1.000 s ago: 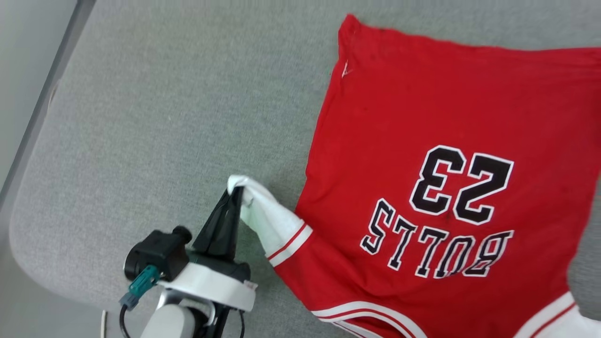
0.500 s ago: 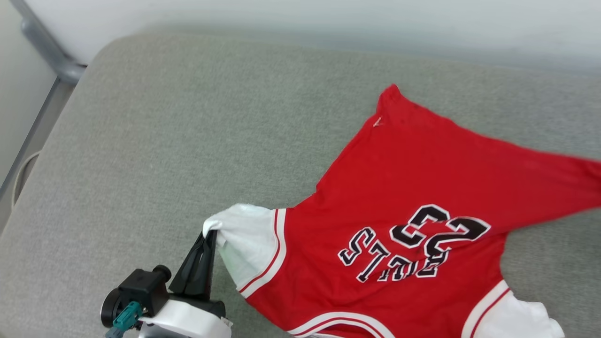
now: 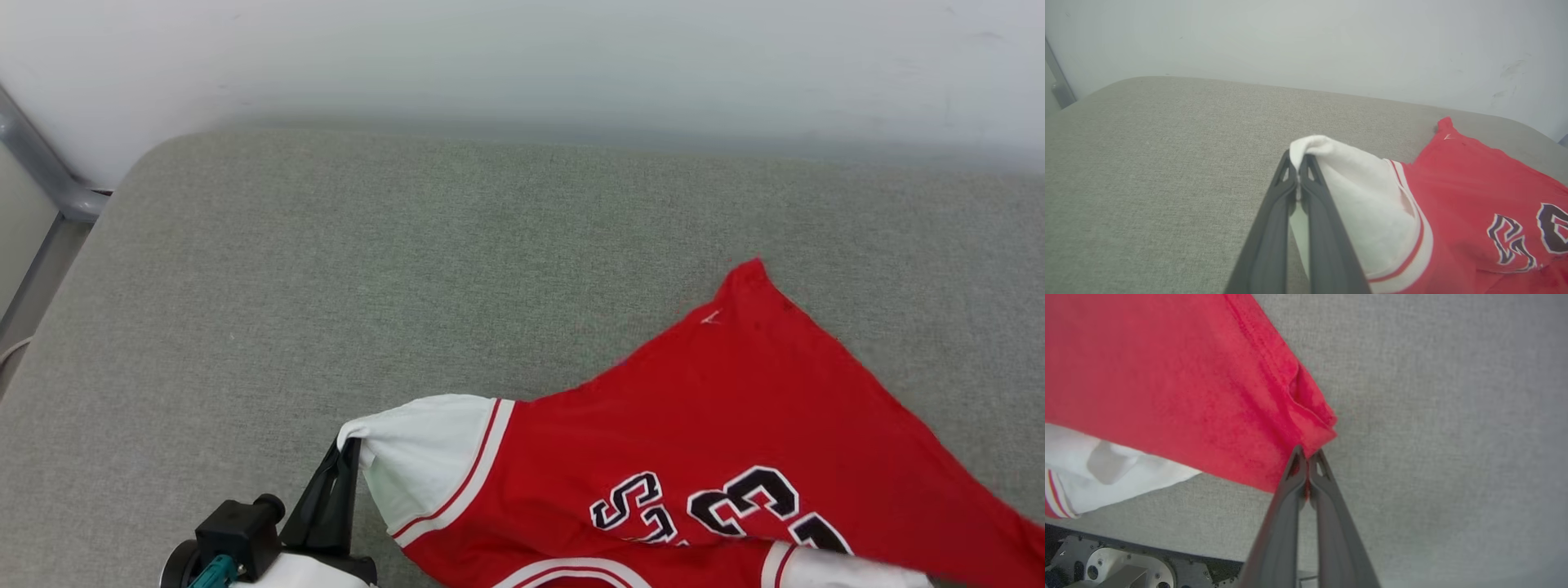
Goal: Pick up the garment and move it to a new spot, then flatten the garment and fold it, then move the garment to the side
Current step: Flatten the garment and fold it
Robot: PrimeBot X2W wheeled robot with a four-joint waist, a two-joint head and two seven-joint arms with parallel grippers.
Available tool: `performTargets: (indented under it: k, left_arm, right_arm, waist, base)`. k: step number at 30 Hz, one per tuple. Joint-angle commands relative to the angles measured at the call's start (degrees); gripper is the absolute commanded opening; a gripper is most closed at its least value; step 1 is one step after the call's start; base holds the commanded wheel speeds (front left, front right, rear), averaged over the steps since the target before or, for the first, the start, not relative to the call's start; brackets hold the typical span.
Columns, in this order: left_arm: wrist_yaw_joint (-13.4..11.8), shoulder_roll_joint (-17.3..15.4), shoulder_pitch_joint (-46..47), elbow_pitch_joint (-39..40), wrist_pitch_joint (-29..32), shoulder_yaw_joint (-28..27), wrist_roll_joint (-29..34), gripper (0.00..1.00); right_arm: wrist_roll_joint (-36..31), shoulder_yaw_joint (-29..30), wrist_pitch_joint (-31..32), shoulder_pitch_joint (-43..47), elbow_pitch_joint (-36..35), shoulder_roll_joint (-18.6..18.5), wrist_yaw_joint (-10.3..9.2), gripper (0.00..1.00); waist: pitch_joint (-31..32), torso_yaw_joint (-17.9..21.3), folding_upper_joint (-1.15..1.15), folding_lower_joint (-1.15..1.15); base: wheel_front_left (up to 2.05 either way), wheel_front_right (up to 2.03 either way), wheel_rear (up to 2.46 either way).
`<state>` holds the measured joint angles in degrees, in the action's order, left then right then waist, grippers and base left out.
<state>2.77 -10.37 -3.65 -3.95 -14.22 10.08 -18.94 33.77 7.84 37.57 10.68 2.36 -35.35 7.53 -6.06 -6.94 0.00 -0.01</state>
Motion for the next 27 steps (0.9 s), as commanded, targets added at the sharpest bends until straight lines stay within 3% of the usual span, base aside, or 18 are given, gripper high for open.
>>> performTargets:
  k: [1,6,10,11,12,20,27]
  left_arm:
    - [-0.2,-0.3,-0.4,0.1,0.1,0.0,-0.1,0.0]
    - [-0.3,-0.6,0.2,0.2,0.3,0.3,0.1,0.0]
    - [-0.6,-0.8,0.7,0.2,0.2,0.5,0.2,0.0]
    - [-0.7,-0.8,0.7,0.2,0.2,0.6,0.2,0.0]
    - [-0.8,-0.8,0.7,0.3,0.2,0.6,0.2,0.0]
    - [-1.1,-1.0,1.2,1.0,0.6,1.2,0.6,0.0]
    - [-0.9,-0.5,2.8,2.5,0.7,2.6,1.1,0.0]
  right_arm:
    - [-0.6,1.6,0.6,2.5,-0.7,1.4,-0.09,0.0]
    - [-1.6,3.8,3.4,8.7,-1.1,6.8,-0.08,0.0]
    - [-2.3,3.7,3.0,9.9,-1.3,9.0,-0.08,0.0]
    - [-2.6,4.2,2.0,9.3,-1.6,9.3,-0.08,0.44]
    - [-3.0,4.7,0.9,8.5,-1.9,9.4,-0.08,1.0]
    - [-2.3,7.4,-5.3,1.2,-6.6,7.2,-0.08,1.0]
    - [-1.6,5.1,-6.3,-10.9,-11.8,1.1,-0.08,1.0]
  waist:
    - [0.0,0.0,0.0,0.01]
    - [-0.6,-0.3,0.0,0.01]
    - [-1.1,-0.4,0.0,0.01]
    - [-1.1,-0.3,0.0,0.01]
    - [-1.1,-0.2,0.0,0.01]
    - [-1.3,-0.3,0.0,0.01]
    - [-4.0,-1.9,0.0,0.01]
  base:
    - [0.0,0.0,0.0]
    - [0.0,0.0,0.0]
    - [0.0,0.0,0.0]
    - [0.0,0.0,0.0]
    - [0.0,0.0,0.0]
    - [0.0,0.0,0.0]
    - [0.0,0.0,0.0]
